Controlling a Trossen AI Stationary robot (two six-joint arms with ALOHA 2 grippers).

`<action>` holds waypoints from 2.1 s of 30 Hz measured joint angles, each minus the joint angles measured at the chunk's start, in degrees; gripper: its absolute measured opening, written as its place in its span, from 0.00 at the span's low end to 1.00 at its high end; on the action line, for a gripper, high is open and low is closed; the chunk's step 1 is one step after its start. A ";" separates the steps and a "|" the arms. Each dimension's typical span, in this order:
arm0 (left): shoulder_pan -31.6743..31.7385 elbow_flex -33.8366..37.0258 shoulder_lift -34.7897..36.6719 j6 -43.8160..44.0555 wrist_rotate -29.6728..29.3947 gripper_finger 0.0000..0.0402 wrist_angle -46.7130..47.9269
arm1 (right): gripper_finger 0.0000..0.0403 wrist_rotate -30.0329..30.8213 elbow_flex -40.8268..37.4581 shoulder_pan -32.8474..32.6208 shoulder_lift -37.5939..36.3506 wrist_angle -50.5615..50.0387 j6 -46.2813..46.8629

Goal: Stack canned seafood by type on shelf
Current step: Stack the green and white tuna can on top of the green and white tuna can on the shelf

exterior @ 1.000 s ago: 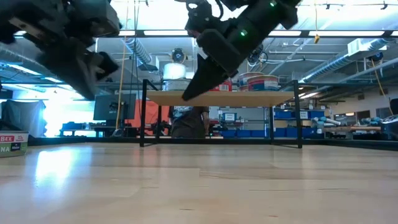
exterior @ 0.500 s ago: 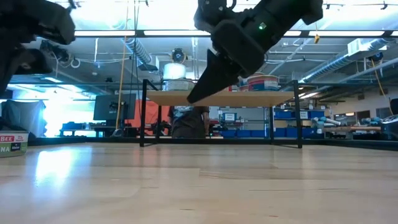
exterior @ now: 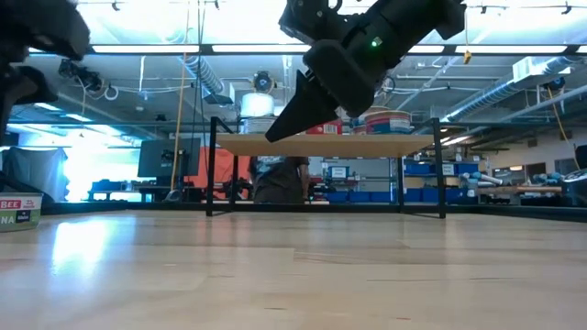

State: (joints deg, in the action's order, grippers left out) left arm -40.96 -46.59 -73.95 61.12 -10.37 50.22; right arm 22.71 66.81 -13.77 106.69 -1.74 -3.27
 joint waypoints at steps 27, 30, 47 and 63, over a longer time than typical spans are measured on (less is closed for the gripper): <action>-1.54 -0.30 -14.61 1.45 1.16 0.03 -1.70 | 0.02 -0.34 0.00 0.19 0.04 0.26 0.06; -1.54 -2.01 -14.56 0.29 1.02 0.02 -1.54 | 0.02 -0.34 0.00 0.19 0.04 0.24 0.06; -1.54 -3.35 -14.34 5.10 -1.86 0.14 9.43 | 0.02 -0.34 0.00 0.08 0.07 -0.04 0.06; -1.54 -5.45 -14.54 5.44 -1.42 0.27 12.48 | 0.02 -0.36 0.00 0.08 0.07 -0.02 0.09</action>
State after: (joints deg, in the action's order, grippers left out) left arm -42.50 -52.03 -88.49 66.56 -11.78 62.70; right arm 22.35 66.81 -13.69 106.76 -1.76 -3.18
